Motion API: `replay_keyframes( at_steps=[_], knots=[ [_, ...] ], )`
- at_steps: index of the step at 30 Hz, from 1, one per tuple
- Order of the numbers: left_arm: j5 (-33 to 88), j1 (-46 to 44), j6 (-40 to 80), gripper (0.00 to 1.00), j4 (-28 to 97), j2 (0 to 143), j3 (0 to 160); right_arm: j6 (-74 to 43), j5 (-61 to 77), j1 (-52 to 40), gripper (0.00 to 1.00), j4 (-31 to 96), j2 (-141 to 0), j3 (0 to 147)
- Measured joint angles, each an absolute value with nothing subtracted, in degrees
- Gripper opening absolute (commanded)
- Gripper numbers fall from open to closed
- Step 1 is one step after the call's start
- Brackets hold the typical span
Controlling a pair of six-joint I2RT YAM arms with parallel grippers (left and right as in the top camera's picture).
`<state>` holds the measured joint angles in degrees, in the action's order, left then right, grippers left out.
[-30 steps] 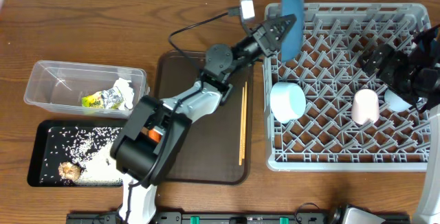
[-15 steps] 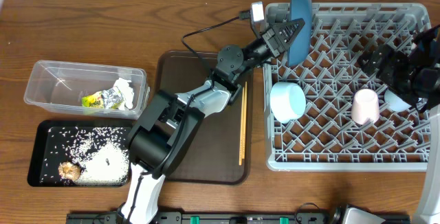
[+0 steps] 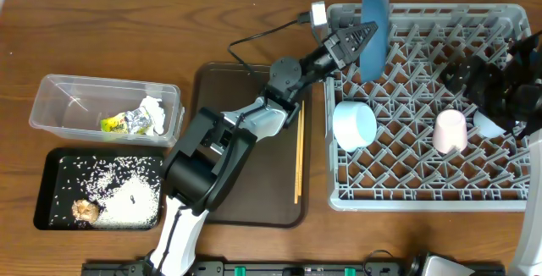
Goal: Sort waste into correct bins and load items into the dishwasher rack
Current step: 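Lower the blue plate upright into the rack's left side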
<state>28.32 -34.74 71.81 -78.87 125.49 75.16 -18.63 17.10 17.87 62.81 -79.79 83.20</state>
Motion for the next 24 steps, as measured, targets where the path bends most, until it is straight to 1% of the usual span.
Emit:
replay_keyframes(
  at_steps=[3, 10, 17, 24],
  knots=[
    [28.4, -34.7, 71.8, 0.06, -77.4, 125.5, 75.2, -18.6, 17.1, 17.9, 0.97, 62.9, -79.8, 83.2],
    [29.8, -35.0, 70.4, 0.06, -78.3, 125.5, 75.5, -18.6, 17.1, 17.9, 0.97, 63.0, -79.8, 83.2],
    [32.9, -35.4, 68.7, 0.06, -78.5, 125.7, 80.8, -18.6, 17.1, 17.9, 0.97, 63.0, -79.8, 83.2],
    [31.5, -36.9, 68.1, 0.06, -70.3, 125.8, 81.3, -18.6, 17.1, 17.9, 0.98, 63.2, -79.8, 83.2]
  ],
)
